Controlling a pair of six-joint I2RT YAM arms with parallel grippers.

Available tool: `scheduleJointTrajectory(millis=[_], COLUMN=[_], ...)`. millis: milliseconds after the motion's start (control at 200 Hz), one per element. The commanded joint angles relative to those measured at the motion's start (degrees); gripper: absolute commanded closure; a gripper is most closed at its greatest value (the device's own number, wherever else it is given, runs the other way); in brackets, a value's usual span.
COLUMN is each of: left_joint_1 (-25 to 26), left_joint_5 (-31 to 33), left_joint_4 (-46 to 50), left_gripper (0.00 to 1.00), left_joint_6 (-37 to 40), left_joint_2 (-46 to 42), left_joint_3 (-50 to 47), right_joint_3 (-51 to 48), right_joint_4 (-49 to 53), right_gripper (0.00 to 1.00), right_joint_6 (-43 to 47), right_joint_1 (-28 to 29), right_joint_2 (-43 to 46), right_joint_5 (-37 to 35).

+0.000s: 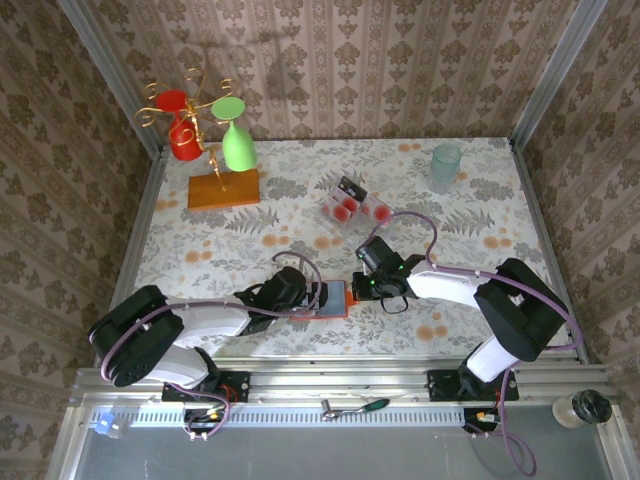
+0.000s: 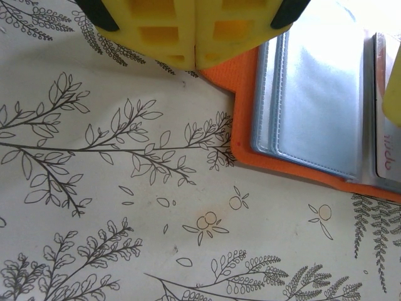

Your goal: Put the credit cards into the card holder

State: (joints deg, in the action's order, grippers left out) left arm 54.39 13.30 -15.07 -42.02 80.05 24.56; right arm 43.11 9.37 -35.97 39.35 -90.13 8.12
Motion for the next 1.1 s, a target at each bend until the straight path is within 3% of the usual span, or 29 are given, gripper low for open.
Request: scheduleJointTrajectory(millis=[0, 460, 700, 1095], left_joint_1=[1.0, 2.2, 5.6, 7.8], left_joint_5=[-4.5, -5.3, -5.1, -3.4], left_joint_4=[-2.5, -10.7, -18.9, -21.8], left_gripper=[0.0, 0.0, 0.0, 0.0], left_joint_6=[-1.0, -5.5, -7.5, -9.2], left_joint_2=[0.6, -10.4, -6.5, 0.0], left_joint_3=[0.9, -3.7, -2.2, 1.9], right_joint_3=[1.1, 1.5, 1.7, 1.5], right_joint_4=[0.2, -2.0, -2.6, -4.2], right_gripper=[1.0, 1.0, 1.0, 1.0], right_joint_6=[0.1, -0.9, -1.1, -0.9], right_joint_1=[-0.3, -0.3, -0.5, -3.3], right_joint_2=[-1.3, -3.4, -4.8, -3.7], right_joint_5=[0.8, 1.9, 2.5, 6.1])
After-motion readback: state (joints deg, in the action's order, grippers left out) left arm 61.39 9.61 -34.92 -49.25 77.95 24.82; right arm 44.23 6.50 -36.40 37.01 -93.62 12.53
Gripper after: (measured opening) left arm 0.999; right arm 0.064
